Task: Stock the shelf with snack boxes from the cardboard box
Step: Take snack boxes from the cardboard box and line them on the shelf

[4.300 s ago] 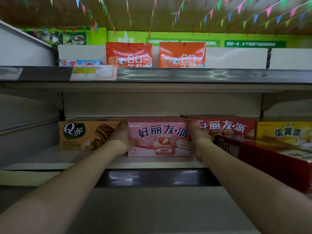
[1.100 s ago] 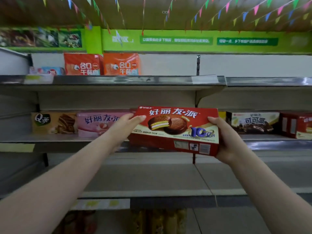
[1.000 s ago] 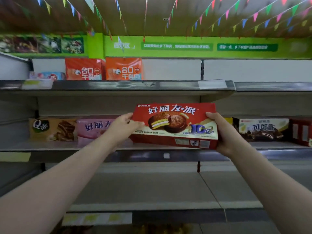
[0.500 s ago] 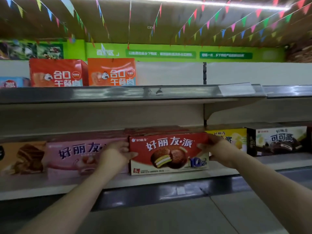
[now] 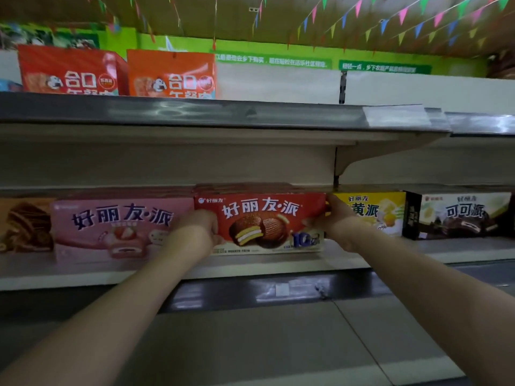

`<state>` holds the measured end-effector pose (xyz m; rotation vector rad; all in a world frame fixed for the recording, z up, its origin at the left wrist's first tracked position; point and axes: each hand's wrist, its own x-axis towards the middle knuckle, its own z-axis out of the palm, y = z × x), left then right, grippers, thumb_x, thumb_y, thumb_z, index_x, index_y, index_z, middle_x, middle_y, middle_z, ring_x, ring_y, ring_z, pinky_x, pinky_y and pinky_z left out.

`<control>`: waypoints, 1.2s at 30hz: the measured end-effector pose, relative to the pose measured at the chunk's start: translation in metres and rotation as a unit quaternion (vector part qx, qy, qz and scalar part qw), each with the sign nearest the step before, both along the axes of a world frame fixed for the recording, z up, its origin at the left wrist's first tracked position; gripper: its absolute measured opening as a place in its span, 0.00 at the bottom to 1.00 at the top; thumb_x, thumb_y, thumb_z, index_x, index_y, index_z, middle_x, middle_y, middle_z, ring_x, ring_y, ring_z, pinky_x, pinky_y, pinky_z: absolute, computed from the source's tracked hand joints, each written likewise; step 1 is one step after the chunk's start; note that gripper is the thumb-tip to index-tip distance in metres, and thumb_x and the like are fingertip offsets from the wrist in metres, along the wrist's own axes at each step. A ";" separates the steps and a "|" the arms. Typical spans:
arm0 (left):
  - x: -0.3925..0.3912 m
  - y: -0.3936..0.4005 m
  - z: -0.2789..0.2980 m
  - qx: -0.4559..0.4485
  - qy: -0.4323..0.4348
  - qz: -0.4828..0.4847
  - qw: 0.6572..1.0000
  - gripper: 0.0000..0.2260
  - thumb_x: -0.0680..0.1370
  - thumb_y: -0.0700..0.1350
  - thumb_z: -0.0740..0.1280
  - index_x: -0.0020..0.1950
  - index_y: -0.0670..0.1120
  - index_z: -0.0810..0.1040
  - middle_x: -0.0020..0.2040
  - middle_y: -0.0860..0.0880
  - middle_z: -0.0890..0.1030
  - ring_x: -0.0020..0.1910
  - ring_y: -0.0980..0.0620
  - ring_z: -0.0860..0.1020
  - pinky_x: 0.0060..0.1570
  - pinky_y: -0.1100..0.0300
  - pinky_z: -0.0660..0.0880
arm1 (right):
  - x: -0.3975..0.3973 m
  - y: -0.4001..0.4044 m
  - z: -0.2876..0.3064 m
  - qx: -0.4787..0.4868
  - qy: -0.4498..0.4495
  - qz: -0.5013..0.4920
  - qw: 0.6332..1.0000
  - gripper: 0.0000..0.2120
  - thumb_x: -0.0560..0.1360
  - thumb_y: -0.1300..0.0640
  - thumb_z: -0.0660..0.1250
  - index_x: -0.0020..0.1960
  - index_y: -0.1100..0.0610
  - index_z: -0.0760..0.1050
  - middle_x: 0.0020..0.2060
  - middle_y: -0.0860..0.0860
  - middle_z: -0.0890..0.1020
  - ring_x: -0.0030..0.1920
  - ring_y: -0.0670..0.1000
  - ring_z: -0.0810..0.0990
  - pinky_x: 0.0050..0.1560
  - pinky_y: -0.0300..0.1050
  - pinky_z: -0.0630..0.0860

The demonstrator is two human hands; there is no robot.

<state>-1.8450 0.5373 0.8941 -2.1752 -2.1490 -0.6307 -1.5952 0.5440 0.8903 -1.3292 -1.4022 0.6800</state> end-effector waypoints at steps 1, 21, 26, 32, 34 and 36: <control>0.004 0.003 0.000 -0.007 0.019 0.000 1.000 0.09 0.75 0.52 0.71 0.48 0.47 0.79 0.50 0.49 0.81 0.51 0.49 0.78 0.50 0.61 0.73 | -0.001 -0.001 0.000 0.004 -0.021 -0.019 1.000 0.26 0.70 0.70 0.72 0.65 0.59 0.69 0.52 0.51 0.78 0.51 0.51 0.76 0.54 0.49 0.76; 0.233 -0.114 0.005 0.169 0.047 -0.178 0.968 0.10 0.77 0.54 0.63 0.47 0.51 0.80 0.45 0.53 0.81 0.47 0.49 0.79 0.43 0.55 0.77 | 0.158 -0.097 0.001 -0.012 -0.067 -0.019 0.997 0.06 0.77 0.63 0.62 0.43 0.59 0.77 0.41 0.57 0.79 0.43 0.55 0.79 0.48 0.49 0.78; 0.328 -0.154 -0.007 0.126 0.054 -0.161 0.977 0.10 0.77 0.53 0.62 0.44 0.50 0.79 0.45 0.49 0.80 0.45 0.47 0.78 0.40 0.57 0.75 | 0.241 -0.160 -0.001 -0.040 -0.005 0.005 0.999 0.05 0.77 0.64 0.63 0.48 0.65 0.77 0.40 0.58 0.78 0.37 0.53 0.78 0.44 0.47 0.80; 0.426 -0.183 -0.015 0.112 0.063 -0.213 0.968 0.09 0.78 0.53 0.61 0.49 0.51 0.79 0.48 0.50 0.81 0.48 0.47 0.78 0.44 0.55 0.77 | 0.341 -0.213 -0.001 -0.106 0.047 -0.020 0.993 0.09 0.77 0.64 0.64 0.57 0.65 0.76 0.45 0.58 0.79 0.43 0.54 0.79 0.36 0.39 0.76; 0.446 -0.186 -0.018 0.112 0.059 -0.235 0.964 0.09 0.78 0.53 0.61 0.48 0.52 0.78 0.47 0.50 0.81 0.47 0.48 0.78 0.44 0.55 0.77 | 0.369 -0.214 0.001 -0.109 0.070 -0.039 0.991 0.07 0.77 0.64 0.65 0.55 0.63 0.76 0.46 0.58 0.81 0.44 0.54 0.81 0.37 0.41 0.78; 0.457 -0.186 -0.022 0.114 0.065 -0.244 0.961 0.09 0.78 0.52 0.61 0.49 0.52 0.79 0.47 0.51 0.81 0.46 0.48 0.79 0.44 0.55 0.77 | 0.387 -0.208 -0.001 -0.109 0.085 -0.052 0.989 0.05 0.78 0.63 0.64 0.52 0.63 0.76 0.43 0.57 0.80 0.41 0.53 0.79 0.36 0.40 0.77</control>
